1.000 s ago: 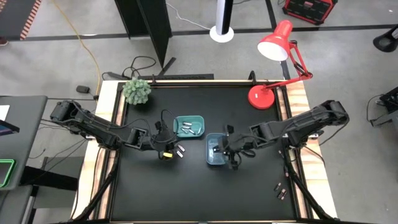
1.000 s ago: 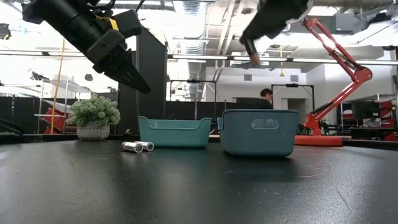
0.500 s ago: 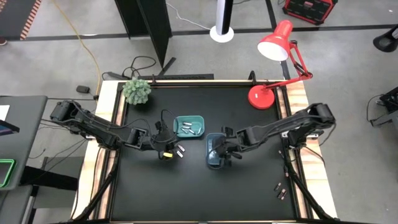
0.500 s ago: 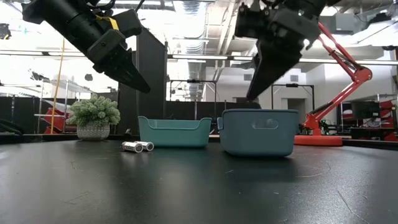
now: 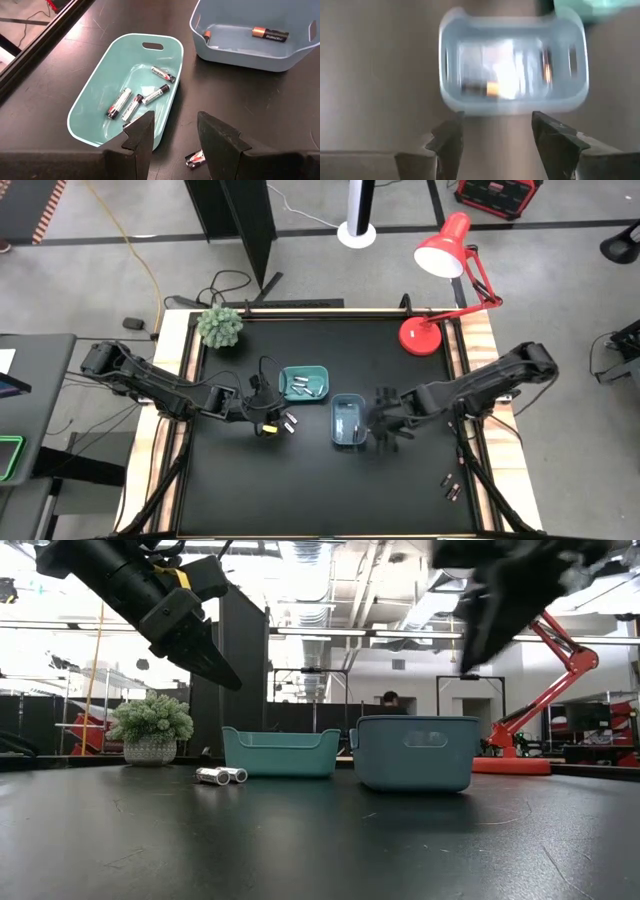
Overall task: Sort batteries
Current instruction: Put the black battery into the dark blue bin
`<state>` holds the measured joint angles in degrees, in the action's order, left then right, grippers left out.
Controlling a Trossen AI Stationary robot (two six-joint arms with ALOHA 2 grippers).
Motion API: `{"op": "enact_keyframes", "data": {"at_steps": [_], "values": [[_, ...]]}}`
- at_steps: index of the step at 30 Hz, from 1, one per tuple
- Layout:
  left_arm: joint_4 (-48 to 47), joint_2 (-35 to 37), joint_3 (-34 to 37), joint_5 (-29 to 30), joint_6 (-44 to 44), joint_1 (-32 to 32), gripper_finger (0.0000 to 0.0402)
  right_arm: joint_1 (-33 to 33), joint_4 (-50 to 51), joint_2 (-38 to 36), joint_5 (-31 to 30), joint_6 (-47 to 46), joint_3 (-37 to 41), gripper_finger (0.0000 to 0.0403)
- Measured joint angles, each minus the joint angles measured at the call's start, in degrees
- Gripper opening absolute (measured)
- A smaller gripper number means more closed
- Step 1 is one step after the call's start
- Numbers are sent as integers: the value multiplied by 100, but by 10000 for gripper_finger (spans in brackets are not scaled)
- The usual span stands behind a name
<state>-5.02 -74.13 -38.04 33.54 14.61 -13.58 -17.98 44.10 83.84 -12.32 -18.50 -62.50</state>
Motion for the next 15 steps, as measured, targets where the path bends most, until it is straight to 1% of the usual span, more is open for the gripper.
{"op": "enact_keyframes", "data": {"at_steps": [4,9,11,15], "values": [[-2,0,0,0,0,0,144,-416,1209,-288,-156,-958,0,239],[-4,0,0,0,0,2,144,-1004,2545,-319,-158,-2329,0,238],[-2,0,0,0,0,1,144,-1247,2828,-286,-77,-2721,4,238],[0,0,0,-1,0,1,144,-1704,2692,-279,488,-3479,187,238]]}}
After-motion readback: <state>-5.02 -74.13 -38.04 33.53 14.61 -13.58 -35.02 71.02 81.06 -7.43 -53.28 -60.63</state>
